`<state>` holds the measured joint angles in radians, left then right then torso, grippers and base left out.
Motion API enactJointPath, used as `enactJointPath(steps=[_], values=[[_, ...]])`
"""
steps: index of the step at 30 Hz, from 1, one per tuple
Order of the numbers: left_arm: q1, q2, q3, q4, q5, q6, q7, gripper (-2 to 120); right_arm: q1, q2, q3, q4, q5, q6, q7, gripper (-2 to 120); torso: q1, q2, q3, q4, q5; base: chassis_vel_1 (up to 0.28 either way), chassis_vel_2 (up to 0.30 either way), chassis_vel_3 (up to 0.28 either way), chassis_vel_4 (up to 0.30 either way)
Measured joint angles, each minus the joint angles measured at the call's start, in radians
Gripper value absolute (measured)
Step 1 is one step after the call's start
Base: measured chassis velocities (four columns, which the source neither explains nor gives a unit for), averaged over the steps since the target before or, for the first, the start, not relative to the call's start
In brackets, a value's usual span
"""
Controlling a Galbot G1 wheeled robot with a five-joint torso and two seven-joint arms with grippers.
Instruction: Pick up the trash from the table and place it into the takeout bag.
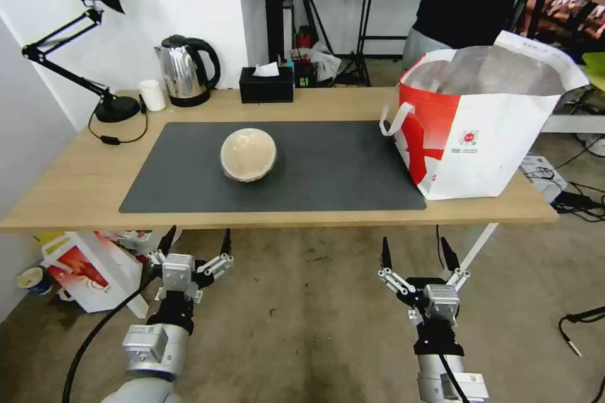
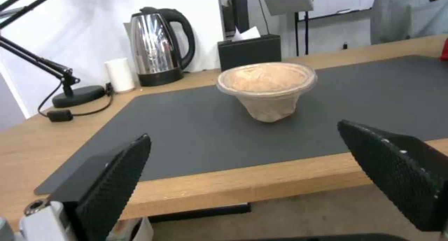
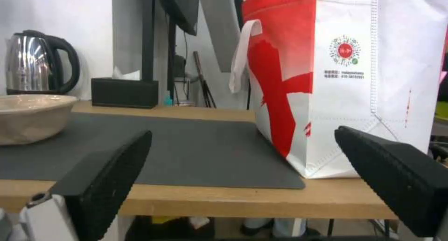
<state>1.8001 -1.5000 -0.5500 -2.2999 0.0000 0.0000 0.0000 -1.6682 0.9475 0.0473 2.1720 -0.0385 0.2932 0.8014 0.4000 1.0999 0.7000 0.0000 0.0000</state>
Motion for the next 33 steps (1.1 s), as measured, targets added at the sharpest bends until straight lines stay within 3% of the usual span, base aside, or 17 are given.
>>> enactJointPath(steps=[19,29,33], values=[[-0.002,-0.003,-0.008,-0.006,-0.027,0.016,-0.001,100,0.000,0.000,0.000,0.000,0.000,0.000,0.000,100,0.000,0.000,0.000,0.0000,-0.0001,0.000,0.000,0.000,0.000],[-0.029,-0.034,-0.100,-0.079,-0.315,0.180,-0.029,100,0.000,0.000,0.000,0.000,0.000,0.000,0.000,100,0.000,0.000,0.000,0.0000,0.0000,0.000,0.000,0.000,0.000],[-0.035,-0.041,-0.122,-0.096,-0.382,0.218,-0.035,100,0.000,0.000,0.000,0.000,0.000,0.000,0.000,100,0.000,0.000,0.000,0.0000,-0.0001,0.000,0.000,0.000,0.000]])
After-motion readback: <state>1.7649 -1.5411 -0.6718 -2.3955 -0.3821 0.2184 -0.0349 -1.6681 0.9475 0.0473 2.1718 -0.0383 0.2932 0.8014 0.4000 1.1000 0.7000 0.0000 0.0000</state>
